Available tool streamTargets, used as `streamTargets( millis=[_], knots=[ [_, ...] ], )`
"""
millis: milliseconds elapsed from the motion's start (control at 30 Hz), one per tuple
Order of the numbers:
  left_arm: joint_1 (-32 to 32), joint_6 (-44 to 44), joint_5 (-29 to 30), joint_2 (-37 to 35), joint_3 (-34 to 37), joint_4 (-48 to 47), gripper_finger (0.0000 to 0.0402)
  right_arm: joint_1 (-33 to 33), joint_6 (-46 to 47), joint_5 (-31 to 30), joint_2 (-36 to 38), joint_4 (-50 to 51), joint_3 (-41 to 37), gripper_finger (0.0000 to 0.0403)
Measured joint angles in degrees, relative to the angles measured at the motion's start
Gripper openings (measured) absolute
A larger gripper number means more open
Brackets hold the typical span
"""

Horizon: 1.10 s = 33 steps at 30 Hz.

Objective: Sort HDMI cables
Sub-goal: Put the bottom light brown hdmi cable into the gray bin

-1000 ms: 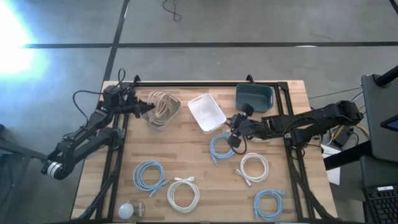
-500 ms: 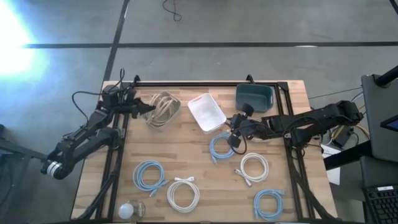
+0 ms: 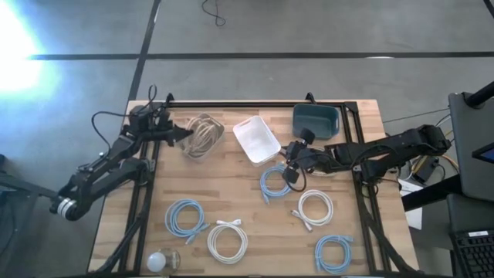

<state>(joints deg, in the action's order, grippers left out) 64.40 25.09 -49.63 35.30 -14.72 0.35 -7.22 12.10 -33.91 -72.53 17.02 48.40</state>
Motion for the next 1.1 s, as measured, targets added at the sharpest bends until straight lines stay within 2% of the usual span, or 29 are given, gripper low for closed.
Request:
streamTargets(
  millis=[333, 533, 633, 933, 1100],
  knots=[
    [-0.02, -4.38, 2.75, 2.46, 0.0, -5.5, 0.0091, -0.01, -0.04, 0.0, 0.0, 0.0, 0.0, 0.0086],
    [0.0, -4.43, 11.61, 1.9, -0.73, -5.61, 0.0122, -0.01, -0.03, 0.01, 0.0, 0.0, 0.0, 0.0086],
    [0.0, -4.47, 14.13, 1.69, -2.13, -5.72, 0.0127, 0.0, -0.03, 0.83, 0.0, -0.04, 0.0, 0.0086],
    [-0.14, -9.84, 13.43, 0.16, -7.68, -5.47, 0.0128, -0.02, -0.04, 2.76, 0.0, -0.2, 0.0, 0.0086],
    [-3.57, -9.91, 5.91, -0.47, -9.1, -2.19, 0.0116, -0.02, -0.05, 2.91, 0.0, -0.3, 0.0, 0.0086]
  ],
)
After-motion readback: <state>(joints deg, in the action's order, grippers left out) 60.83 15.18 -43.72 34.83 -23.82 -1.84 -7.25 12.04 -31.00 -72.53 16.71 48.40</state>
